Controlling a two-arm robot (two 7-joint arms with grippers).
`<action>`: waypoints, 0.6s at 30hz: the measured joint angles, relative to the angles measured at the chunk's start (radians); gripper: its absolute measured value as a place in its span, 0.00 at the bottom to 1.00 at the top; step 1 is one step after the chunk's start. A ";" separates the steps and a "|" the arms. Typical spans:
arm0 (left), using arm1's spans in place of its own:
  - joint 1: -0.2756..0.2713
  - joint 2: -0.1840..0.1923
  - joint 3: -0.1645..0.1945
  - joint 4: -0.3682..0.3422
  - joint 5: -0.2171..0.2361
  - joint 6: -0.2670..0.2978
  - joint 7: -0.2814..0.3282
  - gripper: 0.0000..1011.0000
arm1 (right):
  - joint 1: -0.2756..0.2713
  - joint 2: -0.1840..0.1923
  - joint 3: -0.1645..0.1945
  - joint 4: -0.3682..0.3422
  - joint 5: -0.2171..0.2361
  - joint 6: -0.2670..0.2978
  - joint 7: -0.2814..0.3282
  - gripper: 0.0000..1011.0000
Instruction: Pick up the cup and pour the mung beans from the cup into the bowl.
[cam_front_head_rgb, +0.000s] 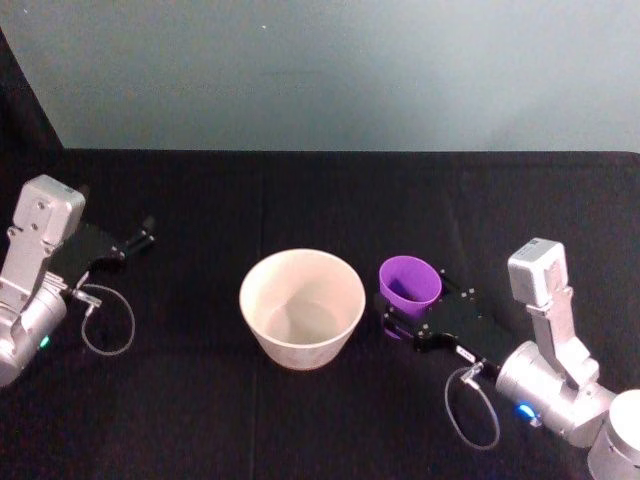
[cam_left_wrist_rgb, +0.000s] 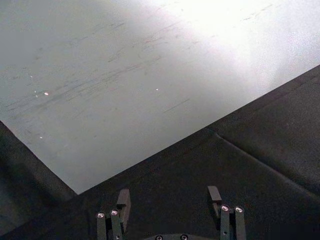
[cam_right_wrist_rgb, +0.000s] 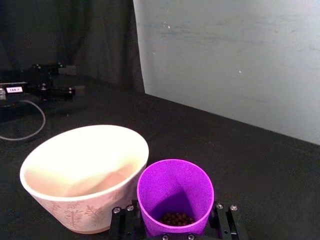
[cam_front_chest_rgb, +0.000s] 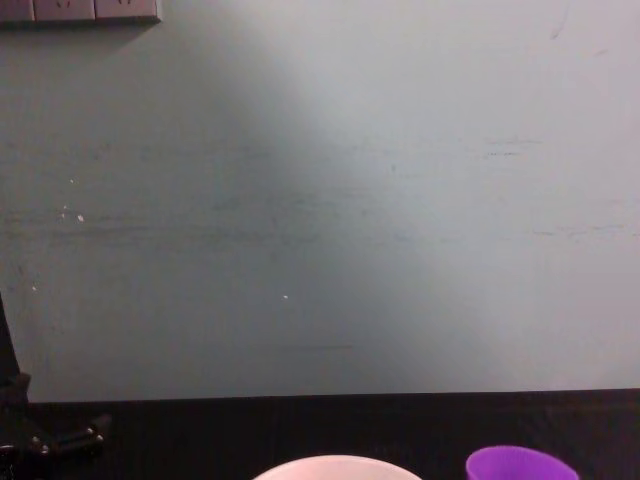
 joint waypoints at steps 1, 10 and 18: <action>0.000 0.000 0.000 0.000 0.000 0.000 0.000 0.99 | -0.002 0.001 0.003 -0.006 -0.001 0.003 0.000 0.73; 0.000 0.000 0.000 0.000 0.000 0.000 0.000 0.99 | -0.006 0.026 0.041 -0.111 0.007 0.087 -0.004 0.72; 0.000 0.000 0.000 0.000 0.000 0.000 0.000 0.99 | 0.042 0.046 0.060 -0.200 0.026 0.188 -0.004 0.72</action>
